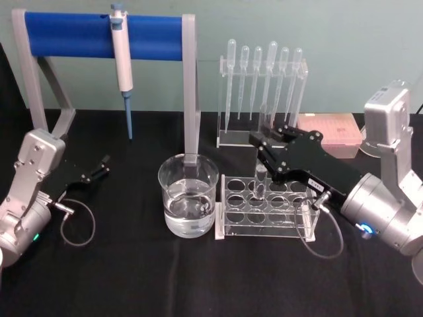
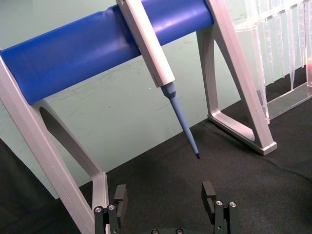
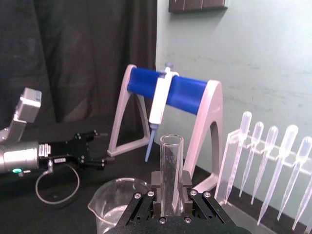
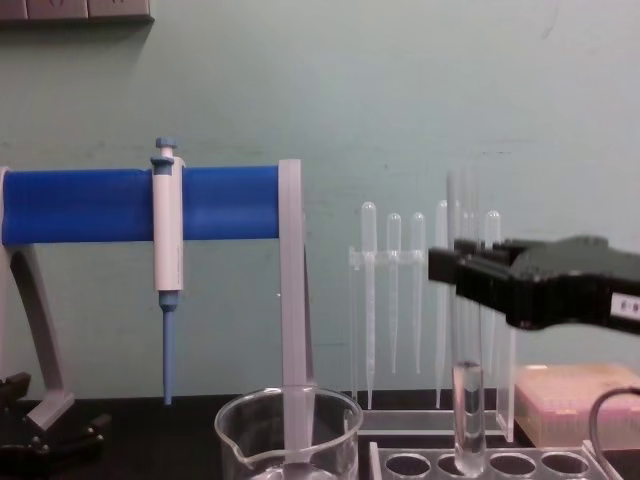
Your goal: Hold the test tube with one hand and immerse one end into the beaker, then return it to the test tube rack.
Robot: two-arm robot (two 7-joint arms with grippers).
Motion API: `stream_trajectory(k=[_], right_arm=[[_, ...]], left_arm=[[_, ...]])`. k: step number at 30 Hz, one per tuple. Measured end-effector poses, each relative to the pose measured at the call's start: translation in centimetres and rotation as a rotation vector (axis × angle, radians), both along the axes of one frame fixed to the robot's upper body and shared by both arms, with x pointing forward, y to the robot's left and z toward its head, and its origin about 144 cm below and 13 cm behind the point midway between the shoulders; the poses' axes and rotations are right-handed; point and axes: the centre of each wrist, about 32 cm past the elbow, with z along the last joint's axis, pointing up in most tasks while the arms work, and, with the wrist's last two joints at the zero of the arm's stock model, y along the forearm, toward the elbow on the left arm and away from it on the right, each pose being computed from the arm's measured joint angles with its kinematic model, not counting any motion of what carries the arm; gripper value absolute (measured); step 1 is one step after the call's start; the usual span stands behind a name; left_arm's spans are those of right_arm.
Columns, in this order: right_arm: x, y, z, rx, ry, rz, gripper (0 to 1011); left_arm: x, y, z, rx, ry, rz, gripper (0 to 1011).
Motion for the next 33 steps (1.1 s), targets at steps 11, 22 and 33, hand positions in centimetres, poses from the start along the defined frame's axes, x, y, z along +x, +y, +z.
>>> stream_trajectory(k=[11, 22, 33], right_arm=[[0.8, 0.4, -1.3, -0.022, 0.020, -0.006, 226], [1.0, 0.9, -2.6, -0.041, 0.052, -0.002, 226], [1.3, 0.9, -3.8, -0.083, 0.090, 0.005, 226]], left_arm=[[0.0, 0.0, 0.0, 0.000, 0.000, 0.000, 1000], [0.0, 0.0, 0.0, 0.000, 0.000, 0.000, 1000], [0.0, 0.0, 0.0, 0.000, 0.000, 0.000, 1000]])
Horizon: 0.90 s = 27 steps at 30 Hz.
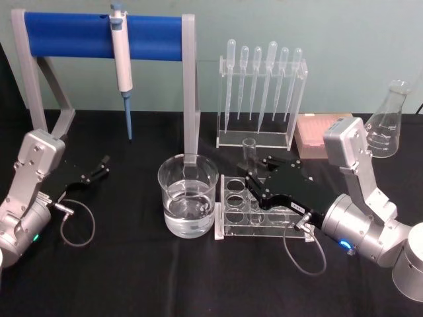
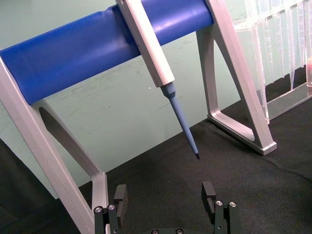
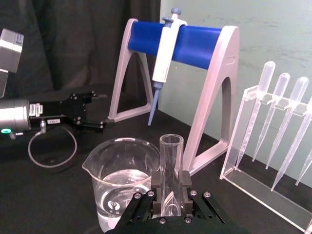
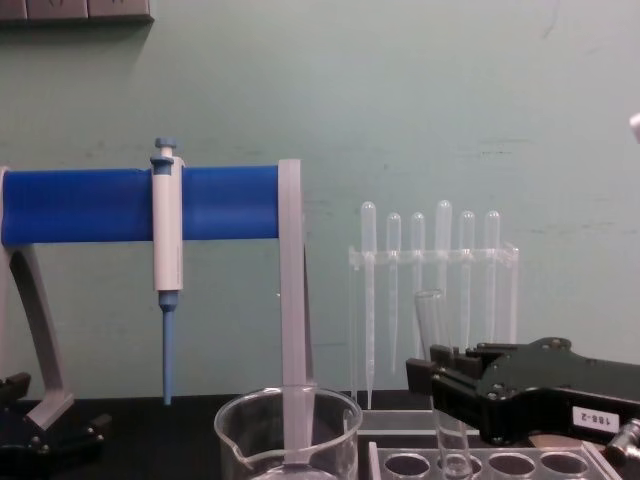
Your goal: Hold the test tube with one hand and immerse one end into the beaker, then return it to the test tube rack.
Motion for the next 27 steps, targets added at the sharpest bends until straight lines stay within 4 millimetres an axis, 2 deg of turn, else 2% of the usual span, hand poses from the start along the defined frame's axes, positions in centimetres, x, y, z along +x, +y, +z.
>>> stream_trajectory(k=[10, 13, 14, 17, 20, 26, 27], right_arm=[[0.1, 0.3, 0.3, -0.068, -0.003, 0.026, 250], [0.1, 0.4, 0.3, -0.074, -0.004, 0.028, 362], [0.1, 0.4, 0.4, -0.075, -0.004, 0.028, 362], [-0.3, 0.2, 0.4, -0.078, -0.002, 0.026, 501], [-0.7, -0.1, 0.5, -0.081, 0.000, 0.018, 564], [-3.1, -1.7, 1.0, -0.099, 0.020, -0.027, 784], [-3.4, -2.0, 1.0, -0.103, 0.024, -0.035, 796]], left_arm=[[0.0, 0.0, 0.0, 0.000, 0.000, 0.000, 1000], [0.0, 0.0, 0.0, 0.000, 0.000, 0.000, 1000], [0.0, 0.0, 0.0, 0.000, 0.000, 0.000, 1000], [0.0, 0.0, 0.0, 0.000, 0.000, 0.000, 1000], [0.0, 0.0, 0.0, 0.000, 0.000, 0.000, 1000], [0.0, 0.0, 0.0, 0.000, 0.000, 0.000, 1000], [0.0, 0.0, 0.0, 0.000, 0.000, 0.000, 1000]])
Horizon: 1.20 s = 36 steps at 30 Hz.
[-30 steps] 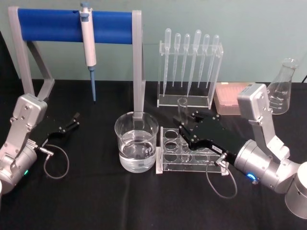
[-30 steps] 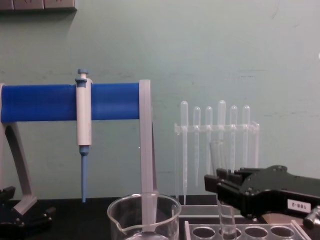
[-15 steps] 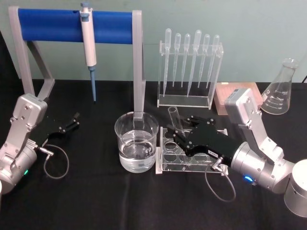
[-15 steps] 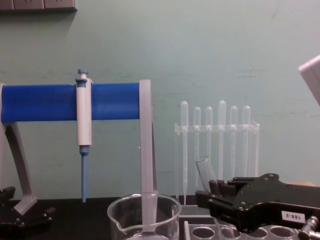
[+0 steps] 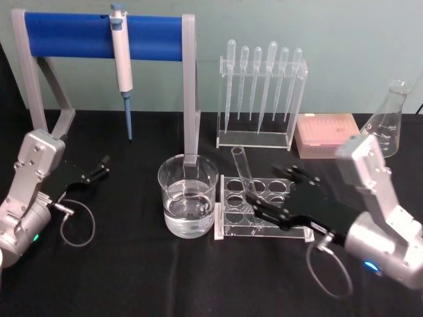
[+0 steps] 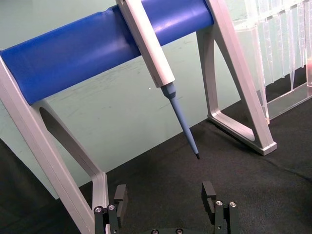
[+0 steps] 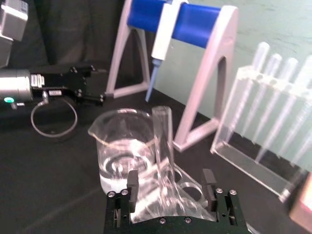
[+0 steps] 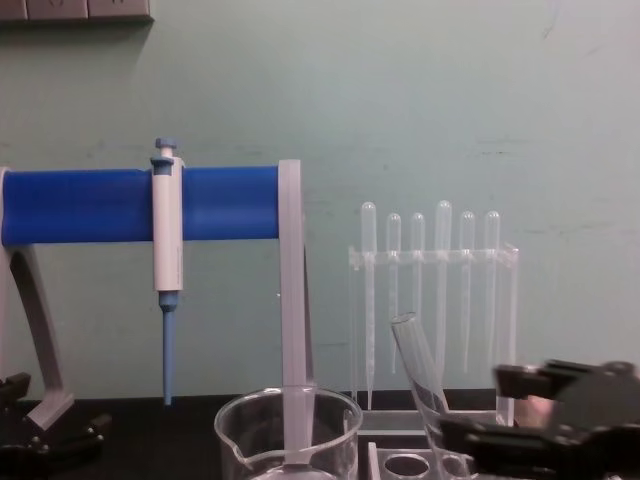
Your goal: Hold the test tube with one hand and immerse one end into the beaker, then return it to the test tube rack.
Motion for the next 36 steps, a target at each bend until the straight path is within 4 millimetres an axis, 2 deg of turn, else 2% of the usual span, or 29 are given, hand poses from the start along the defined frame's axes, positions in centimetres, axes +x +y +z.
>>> stream_trajectory(k=[3, 8, 12, 17, 22, 27, 36], right_arm=[[-0.8, -0.7, 0.3, -0.009, 0.005, -0.020, 875], [-1.7, -3.1, 0.1, -0.018, -0.016, -0.142, 997], [-1.3, -4.3, -0.8, -0.015, -0.042, -0.252, 1002], [0.0, -5.5, -3.3, 0.002, -0.091, -0.445, 1002], [0.9, -5.7, -6.2, 0.036, -0.140, -0.572, 1002], [1.3, -5.1, -7.6, 0.044, -0.140, -0.588, 1002], [1.4, -4.9, -7.7, 0.045, -0.136, -0.583, 1002]], left_arm=[[0.0, 0.0, 0.0, 0.000, 0.000, 0.000, 1000], [0.0, 0.0, 0.0, 0.000, 0.000, 0.000, 1000], [0.0, 0.0, 0.0, 0.000, 0.000, 0.000, 1000], [0.0, 0.0, 0.0, 0.000, 0.000, 0.000, 1000], [0.0, 0.0, 0.0, 0.000, 0.000, 0.000, 1000], [0.0, 0.0, 0.0, 0.000, 0.000, 0.000, 1000], [0.0, 0.0, 0.0, 0.000, 0.000, 0.000, 1000]])
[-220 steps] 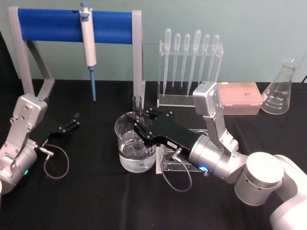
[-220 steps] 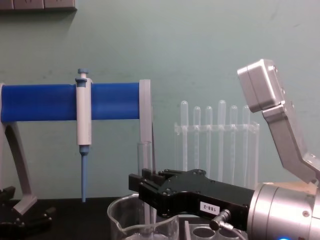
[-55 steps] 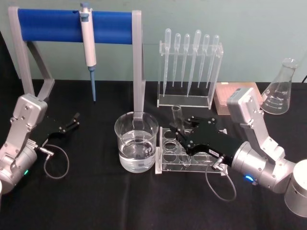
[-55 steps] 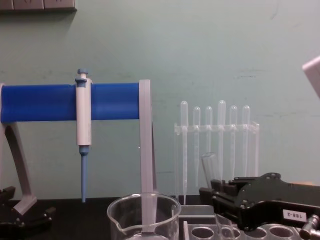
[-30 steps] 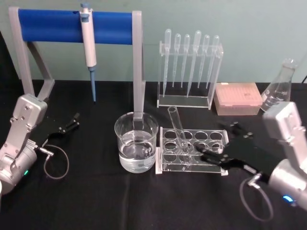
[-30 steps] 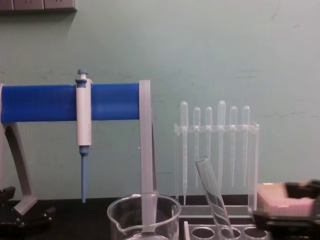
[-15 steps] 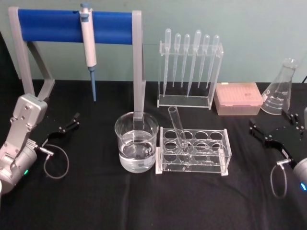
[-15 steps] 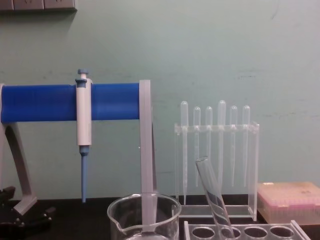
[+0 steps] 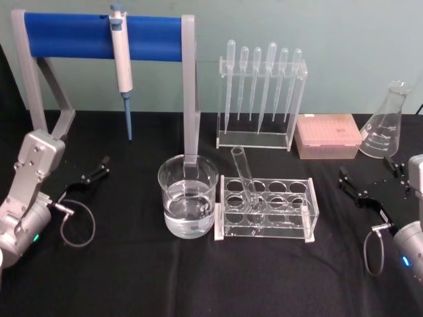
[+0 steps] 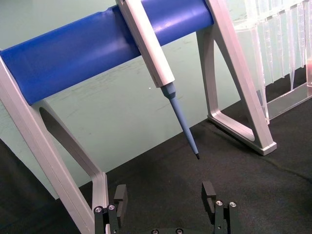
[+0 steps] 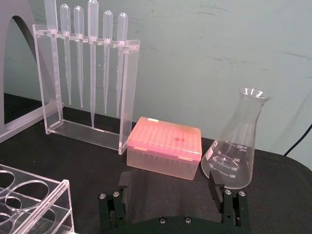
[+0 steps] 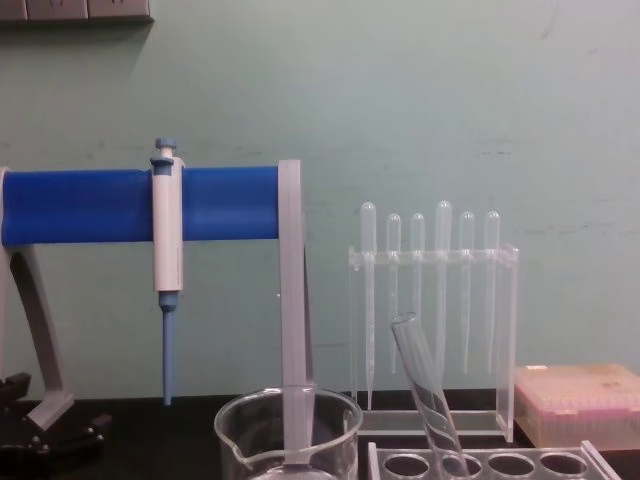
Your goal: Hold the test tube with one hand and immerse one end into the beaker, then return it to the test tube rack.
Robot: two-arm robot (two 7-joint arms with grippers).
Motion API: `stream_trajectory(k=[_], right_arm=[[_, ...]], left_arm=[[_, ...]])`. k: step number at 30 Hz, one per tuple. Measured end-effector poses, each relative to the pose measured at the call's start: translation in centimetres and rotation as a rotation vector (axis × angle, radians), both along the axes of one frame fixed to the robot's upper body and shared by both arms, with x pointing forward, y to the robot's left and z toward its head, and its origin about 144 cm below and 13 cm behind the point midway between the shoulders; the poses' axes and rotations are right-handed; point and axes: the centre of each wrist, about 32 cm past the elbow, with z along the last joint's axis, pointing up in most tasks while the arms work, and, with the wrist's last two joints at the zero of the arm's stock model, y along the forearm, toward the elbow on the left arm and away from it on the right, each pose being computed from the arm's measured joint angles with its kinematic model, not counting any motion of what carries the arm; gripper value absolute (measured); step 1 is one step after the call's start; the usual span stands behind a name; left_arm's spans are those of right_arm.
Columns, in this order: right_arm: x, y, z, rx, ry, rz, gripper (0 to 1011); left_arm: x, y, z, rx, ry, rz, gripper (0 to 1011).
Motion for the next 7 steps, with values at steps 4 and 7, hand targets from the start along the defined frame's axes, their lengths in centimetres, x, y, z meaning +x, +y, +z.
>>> stream_trajectory(k=[4, 7], right_arm=[[-0.03, -0.02, 0.03, 0.000, -0.001, 0.000, 1002], [-0.05, -0.04, 0.05, -0.001, -0.001, 0.000, 1002]], left_arm=[[0.00, 0.00, 0.00, 0.000, 0.000, 0.000, 1000], [0.00, 0.00, 0.00, 0.000, 0.000, 0.000, 1000]])
